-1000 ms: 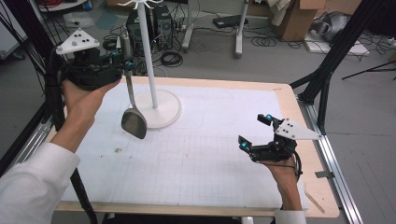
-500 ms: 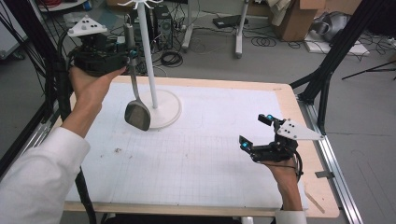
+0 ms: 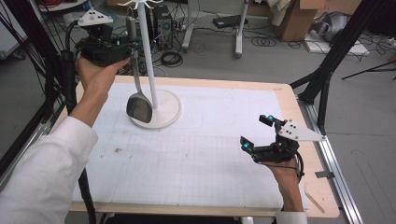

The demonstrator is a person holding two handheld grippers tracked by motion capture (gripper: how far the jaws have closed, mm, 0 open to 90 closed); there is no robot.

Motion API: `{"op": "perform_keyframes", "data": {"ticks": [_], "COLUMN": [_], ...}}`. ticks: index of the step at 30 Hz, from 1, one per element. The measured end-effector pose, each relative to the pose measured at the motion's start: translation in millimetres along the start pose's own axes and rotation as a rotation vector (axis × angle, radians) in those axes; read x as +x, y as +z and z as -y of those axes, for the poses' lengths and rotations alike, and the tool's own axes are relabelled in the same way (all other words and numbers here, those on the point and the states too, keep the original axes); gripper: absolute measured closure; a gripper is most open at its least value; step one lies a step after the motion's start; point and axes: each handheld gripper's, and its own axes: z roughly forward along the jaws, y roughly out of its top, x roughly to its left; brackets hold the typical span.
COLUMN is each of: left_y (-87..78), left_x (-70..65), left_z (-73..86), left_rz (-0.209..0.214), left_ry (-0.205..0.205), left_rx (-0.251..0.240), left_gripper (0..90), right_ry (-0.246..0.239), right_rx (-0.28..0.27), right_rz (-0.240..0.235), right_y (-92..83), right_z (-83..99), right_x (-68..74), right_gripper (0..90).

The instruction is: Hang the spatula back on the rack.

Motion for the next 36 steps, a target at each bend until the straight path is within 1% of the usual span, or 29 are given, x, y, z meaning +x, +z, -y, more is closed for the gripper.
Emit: {"op": "perform_keyframes", "data": {"ticks": [6,11,15,21,28,32,34,36], "left_y": [5.3,8.2,11.9,15.9,20.5,22.3,23.3,24.9], "left_x": [2.2,3.0,3.3,2.9,5.3,6.8,7.2,7.5], "left_z": [-1.0,-6.1,-8.8,-8.4,-6.7,-6.2,-6.0,-5.6], "left_rz": [0.0,-0.011,-0.019,-0.021,-0.032,-0.028,-0.023,-0.023], "left_ry": [-0.011,0.002,-0.003,-0.017,-0.015,-0.022,-0.022,-0.021], "left_rx": [0.002,0.006,0.009,0.007,0.024,0.026,0.026,0.034], "left_gripper": [68.7,68.7,68.7,68.7,68.7,68.7,68.7,68.7], "right_ry": [0.003,-0.003,0.002,-0.002,0.002,-0.004,0.002,0.0], "right_rx": [0.001,0.0,-0.001,-0.004,-0.003,-0.002,-0.003,-0.003], "right_rz": [-0.006,-0.009,-0.007,-0.005,-0.008,-0.006,0.0,-0.002], "right_y": [0.5,1.0,-0.1,-0.3,-0.9,-1.2,-1.4,-1.3], "right_z": [-0.4,-0.6,-0.9,-0.7,-0.7,-0.6,-0.6,-0.3], "right_x": [1.4,1.6,1.8,1.5,2.0,2.1,2.4,2.5], "right_gripper": [0.3,0.3,0.3,0.3,0.3,0.3,0.3,0.3]}}
